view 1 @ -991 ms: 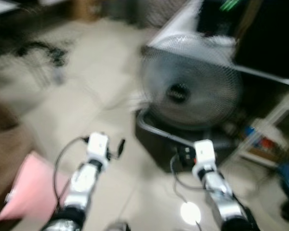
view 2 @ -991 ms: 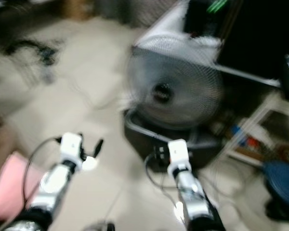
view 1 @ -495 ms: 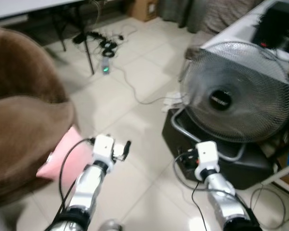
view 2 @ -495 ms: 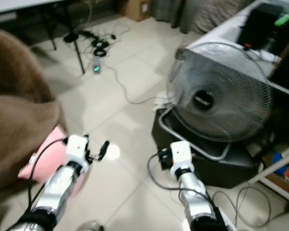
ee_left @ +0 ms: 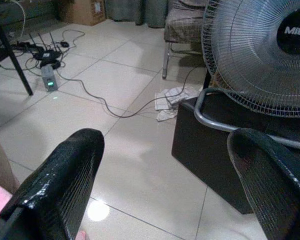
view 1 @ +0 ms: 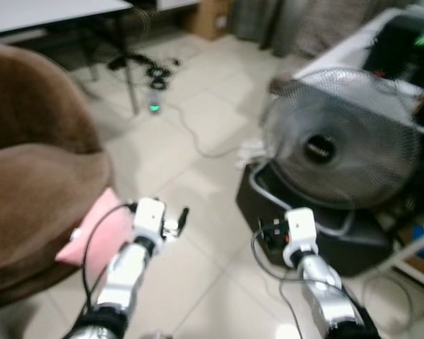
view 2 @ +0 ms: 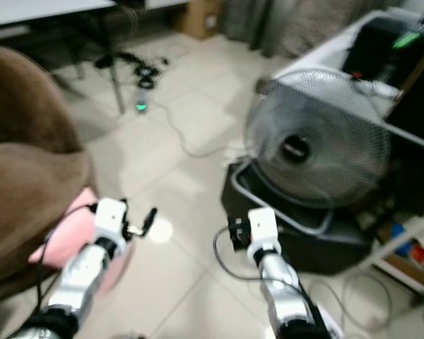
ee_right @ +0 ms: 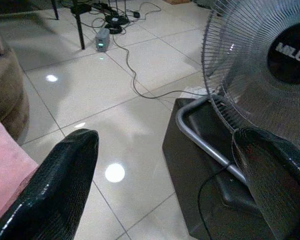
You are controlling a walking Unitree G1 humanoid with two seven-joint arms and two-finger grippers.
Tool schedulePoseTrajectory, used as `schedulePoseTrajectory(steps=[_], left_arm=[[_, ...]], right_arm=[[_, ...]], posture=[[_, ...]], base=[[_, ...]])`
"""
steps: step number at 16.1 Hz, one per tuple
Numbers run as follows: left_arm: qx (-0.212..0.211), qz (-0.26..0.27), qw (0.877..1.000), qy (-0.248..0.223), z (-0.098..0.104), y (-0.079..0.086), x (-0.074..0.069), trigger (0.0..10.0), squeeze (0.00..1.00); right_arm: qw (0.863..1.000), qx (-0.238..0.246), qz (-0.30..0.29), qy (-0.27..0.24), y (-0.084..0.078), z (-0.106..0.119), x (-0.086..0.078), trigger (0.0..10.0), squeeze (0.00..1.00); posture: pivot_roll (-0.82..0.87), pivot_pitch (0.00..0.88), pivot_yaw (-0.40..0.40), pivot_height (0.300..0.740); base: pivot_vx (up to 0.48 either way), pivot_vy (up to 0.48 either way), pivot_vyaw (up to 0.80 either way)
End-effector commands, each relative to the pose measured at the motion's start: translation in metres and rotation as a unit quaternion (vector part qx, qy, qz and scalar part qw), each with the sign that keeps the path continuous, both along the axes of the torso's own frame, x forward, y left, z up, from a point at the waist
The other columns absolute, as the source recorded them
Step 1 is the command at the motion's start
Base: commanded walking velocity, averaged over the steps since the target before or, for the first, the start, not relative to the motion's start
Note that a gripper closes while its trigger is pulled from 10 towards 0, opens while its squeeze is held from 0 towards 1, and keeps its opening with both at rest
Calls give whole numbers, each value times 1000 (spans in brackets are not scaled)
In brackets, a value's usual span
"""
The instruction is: Move the pillow to the sofa from floor
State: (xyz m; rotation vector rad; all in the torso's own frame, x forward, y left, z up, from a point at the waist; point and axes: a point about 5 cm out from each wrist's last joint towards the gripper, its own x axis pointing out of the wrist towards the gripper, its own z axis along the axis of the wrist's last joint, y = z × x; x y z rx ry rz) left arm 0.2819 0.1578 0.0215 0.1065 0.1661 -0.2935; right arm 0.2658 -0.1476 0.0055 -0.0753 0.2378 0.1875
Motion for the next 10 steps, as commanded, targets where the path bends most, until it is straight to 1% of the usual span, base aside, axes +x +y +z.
schedulePoseTrajectory(steps=[1,3,8,10], left_arm=[[1,-3,1000,0,0,-5,0,10000,0],[1,-1,1000,-1,0,-6,0,10000,0],[-5,-4,1000,-3,1,-9,0,10000,0],[5,-9,1000,-1,1,-11,0,10000,0]], right_arm=[[1000,-8,-2,0,-4,1,1,10000,176],[1000,-11,3,-3,-3,1,0,10000,220],[1000,-14,6,-2,-3,1,0,10000,247],[1000,-16,7,-1,-3,1,0,10000,251]], posture=[[-35,78,-68,740],[-37,80,-70,740],[-36,81,-72,740],[-34,82,-71,740]], base=[[480,0,575],[480,0,762],[480,0,745],[448,0,728]])
